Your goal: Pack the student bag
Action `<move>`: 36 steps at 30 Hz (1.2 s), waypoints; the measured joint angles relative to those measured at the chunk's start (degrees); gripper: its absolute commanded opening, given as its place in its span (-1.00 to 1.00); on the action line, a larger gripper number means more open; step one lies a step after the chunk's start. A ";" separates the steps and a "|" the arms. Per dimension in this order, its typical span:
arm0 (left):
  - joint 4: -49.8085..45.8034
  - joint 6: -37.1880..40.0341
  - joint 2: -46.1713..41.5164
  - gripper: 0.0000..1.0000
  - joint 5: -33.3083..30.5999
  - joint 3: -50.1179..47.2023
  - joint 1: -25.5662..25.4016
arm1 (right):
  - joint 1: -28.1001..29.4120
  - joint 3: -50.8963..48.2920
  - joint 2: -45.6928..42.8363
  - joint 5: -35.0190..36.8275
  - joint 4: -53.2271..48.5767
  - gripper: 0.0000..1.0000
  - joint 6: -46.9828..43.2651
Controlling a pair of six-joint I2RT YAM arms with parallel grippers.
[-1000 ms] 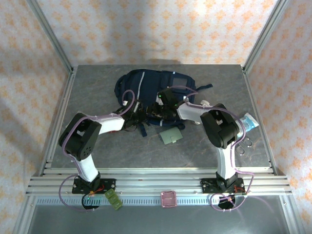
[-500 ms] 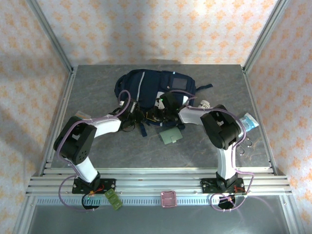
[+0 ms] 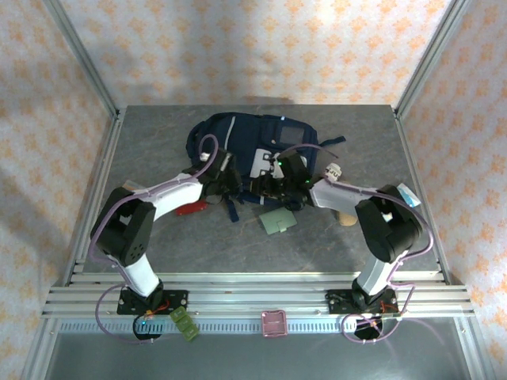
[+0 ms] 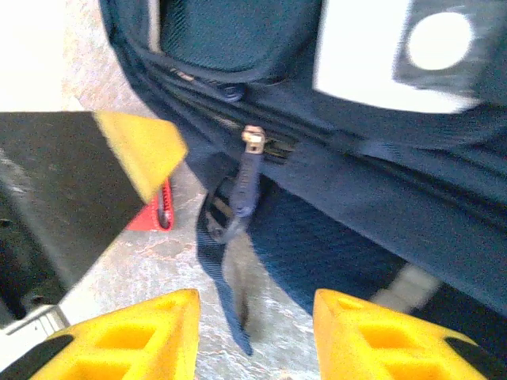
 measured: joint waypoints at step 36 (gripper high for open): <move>-17.42 6.38 16.81 -0.62 -10.56 18.53 -5.99 | -7.41 -8.81 -7.48 3.65 8.13 -0.17 5.66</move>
